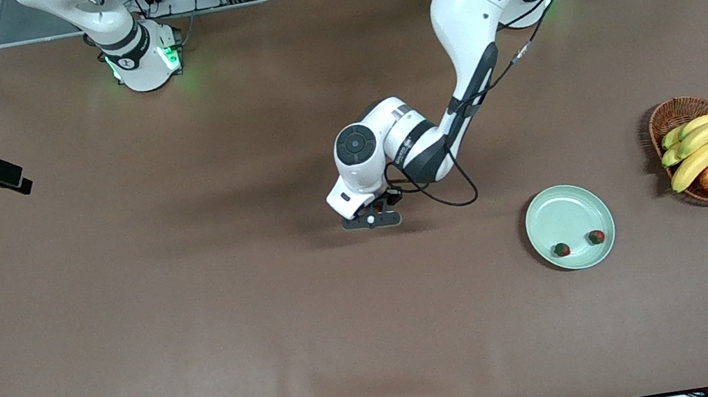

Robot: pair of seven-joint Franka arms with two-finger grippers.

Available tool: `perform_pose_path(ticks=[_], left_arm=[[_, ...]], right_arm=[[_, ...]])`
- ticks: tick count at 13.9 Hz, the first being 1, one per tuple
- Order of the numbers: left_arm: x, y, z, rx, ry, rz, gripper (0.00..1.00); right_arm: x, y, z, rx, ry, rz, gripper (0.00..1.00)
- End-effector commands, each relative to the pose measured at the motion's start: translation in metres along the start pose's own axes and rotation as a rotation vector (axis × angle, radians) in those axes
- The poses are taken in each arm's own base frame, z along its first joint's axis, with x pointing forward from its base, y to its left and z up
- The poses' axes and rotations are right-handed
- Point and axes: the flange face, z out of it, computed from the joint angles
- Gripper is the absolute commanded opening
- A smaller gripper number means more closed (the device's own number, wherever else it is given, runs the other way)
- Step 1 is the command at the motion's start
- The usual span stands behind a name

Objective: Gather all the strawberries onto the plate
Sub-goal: 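Grasp the third strawberry with the left gripper while the right gripper withdraws, then carry the third strawberry onto the plate and open the left gripper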

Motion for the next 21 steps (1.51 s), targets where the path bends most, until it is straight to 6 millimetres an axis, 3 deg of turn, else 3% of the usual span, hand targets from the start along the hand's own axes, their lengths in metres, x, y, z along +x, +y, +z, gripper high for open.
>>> perform_pose_path(ticks=[1, 4, 7, 14, 19, 21], left_arm=[[0.022, -0.032, -0.066, -0.017, 0.015, -0.112, 0.00], [0.053, -0.079, -0.103, -0.022, 0.042, -0.241, 0.00], [0.083, -0.145, -0.128, 0.013, 0.026, -0.329, 0.00], [0.118, -0.272, -0.119, 0.072, -0.027, -0.349, 0.00], [0.132, -0.324, -0.110, 0.083, -0.021, -0.312, 0.00], [0.131, -0.333, -0.101, 0.080, -0.023, -0.302, 0.00]], right_arm=[[0.001, -0.001, -0.002, -0.004, -0.005, -0.016, 1.00], [0.002, 0.003, -0.001, -0.005, -0.004, -0.011, 1.00], [0.003, 0.008, -0.002, -0.009, -0.003, -0.002, 1.00], [0.003, 0.016, -0.001, -0.009, -0.015, 0.013, 1.00], [0.004, 0.021, -0.001, -0.004, -0.015, 0.024, 1.00], [0.003, 0.018, -0.001, -0.004, -0.016, 0.018, 1.00]])
